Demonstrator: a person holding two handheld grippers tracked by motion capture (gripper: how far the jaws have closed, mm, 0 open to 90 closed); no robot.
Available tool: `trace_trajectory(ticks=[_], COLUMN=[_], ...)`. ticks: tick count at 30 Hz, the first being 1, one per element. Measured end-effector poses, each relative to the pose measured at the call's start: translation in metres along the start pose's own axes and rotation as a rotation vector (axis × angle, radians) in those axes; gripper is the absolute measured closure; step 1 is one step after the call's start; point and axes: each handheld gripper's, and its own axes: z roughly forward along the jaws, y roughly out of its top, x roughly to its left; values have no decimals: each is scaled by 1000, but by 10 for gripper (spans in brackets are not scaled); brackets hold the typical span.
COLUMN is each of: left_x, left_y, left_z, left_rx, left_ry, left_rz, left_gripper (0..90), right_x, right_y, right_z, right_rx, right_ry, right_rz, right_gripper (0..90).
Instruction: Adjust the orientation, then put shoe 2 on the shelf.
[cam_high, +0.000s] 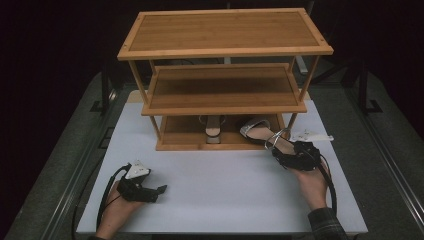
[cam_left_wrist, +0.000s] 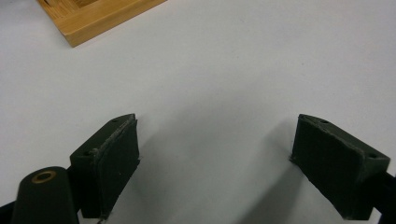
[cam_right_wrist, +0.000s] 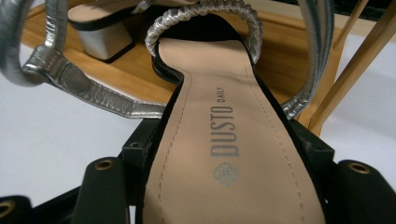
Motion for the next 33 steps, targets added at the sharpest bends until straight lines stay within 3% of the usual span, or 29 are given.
trace_trajectory(ticks=[16,22,31,33], left_x=[0,0,0,0], left_y=[0,0,0,0], left_z=[0,0,0,0], left_rx=[0,0,0,0], left_ry=[-1,-1,0,-1], left_rz=[0,-2,0,0], left_gripper=[140,140,140,139], right_x=[4,7,4,2], right_y=[18,23,27,30], right_z=[41,60,85,89], right_rx=[-58,-80,-80,-89], right_ry=[-83,-116,-175,-186], right_rz=[10,40,71,59], right_gripper=[384,384,383,383])
